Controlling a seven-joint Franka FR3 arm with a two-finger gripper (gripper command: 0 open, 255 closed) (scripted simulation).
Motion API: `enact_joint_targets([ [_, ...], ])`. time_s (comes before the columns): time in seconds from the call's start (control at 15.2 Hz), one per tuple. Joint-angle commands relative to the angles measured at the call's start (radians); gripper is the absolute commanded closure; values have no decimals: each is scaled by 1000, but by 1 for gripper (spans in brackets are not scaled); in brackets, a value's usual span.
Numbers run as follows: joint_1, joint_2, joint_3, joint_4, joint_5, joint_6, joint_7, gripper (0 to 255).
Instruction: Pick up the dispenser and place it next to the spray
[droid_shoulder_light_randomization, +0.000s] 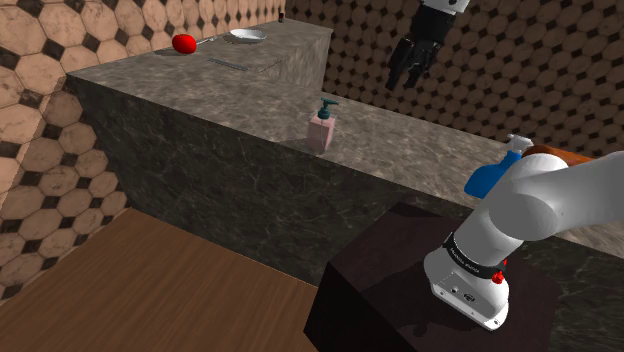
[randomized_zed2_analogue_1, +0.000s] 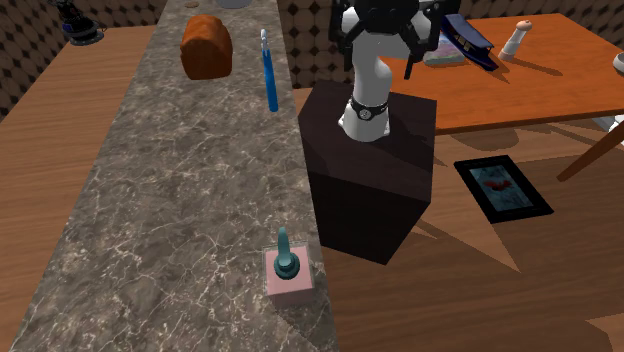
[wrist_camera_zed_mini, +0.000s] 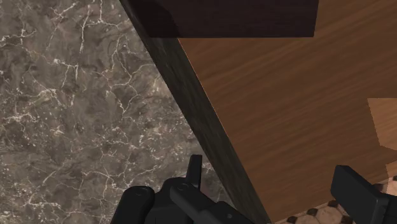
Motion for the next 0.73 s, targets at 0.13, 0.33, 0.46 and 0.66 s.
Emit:
enact_joint_targets([
  [0.13,-4,74,-7,18,-4,51,-9,0],
  [0.33,-9,189,-17,56,-9,120,-22,0],
  [0.46,-12,267,-23,87,-11,161,-30,0],
  [0.66,-16,385,-33,144,-13,214,-42,0],
])
